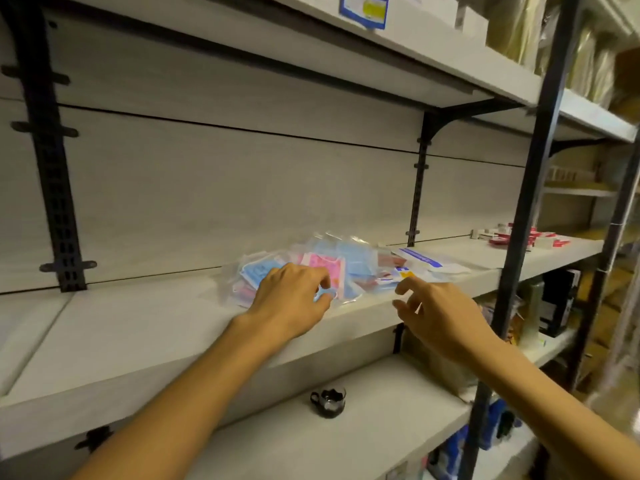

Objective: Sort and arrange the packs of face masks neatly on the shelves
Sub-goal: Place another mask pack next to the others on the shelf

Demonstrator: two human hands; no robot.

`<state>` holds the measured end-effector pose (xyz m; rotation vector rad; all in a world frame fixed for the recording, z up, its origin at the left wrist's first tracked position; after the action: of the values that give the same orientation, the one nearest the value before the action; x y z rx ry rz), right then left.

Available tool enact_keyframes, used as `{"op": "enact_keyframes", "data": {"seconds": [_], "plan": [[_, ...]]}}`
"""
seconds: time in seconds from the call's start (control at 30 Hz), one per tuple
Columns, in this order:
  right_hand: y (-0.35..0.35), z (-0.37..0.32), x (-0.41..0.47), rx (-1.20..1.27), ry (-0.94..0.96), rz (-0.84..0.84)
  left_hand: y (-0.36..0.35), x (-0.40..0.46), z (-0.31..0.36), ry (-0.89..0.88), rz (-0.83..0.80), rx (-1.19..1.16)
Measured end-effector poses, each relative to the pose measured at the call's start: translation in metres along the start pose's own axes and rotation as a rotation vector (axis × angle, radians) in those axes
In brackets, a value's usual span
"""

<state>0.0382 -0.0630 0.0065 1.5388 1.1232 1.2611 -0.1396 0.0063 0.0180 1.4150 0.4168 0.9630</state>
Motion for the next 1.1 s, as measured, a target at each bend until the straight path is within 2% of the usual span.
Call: {"op": "enact_keyframes", "data": {"seconds": [0.23,0.37,0.63,0.93,1.1], "plan": [[-0.022,0.049,0.062,0.017,0.006,-0.026,-0.03,0.068,-0.009,0.054,-0.031,0.028],[-0.02,0.08,0.096,0.092,0.012,0.014,-0.037,0.098,-0.013,0.108,-0.046,0.068],[-0.027,0.115,0.168,0.19,0.078,0.049,-0.048,0.128,-0.036,0.353,-0.035,0.135],[-0.058,0.134,0.231,0.063,-0.021,-0.142,-0.064,0.138,-0.051,0.666,-0.11,0.211],[-0.07,0.13,0.252,-0.04,-0.089,-0.24,-0.071,0.14,-0.058,0.781,-0.086,0.211]]}}
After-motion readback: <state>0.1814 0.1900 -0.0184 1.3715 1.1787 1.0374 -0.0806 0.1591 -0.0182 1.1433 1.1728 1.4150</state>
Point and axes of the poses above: each hand's wrist, its own x-axis towards the middle knuckle, its own y-axis out of the back of the hand, z = x × y, the point moved 8 cm from there along x, towards the middle knuckle, and after that the axes turned 15 degrees about -z, right-handed, at the moved point
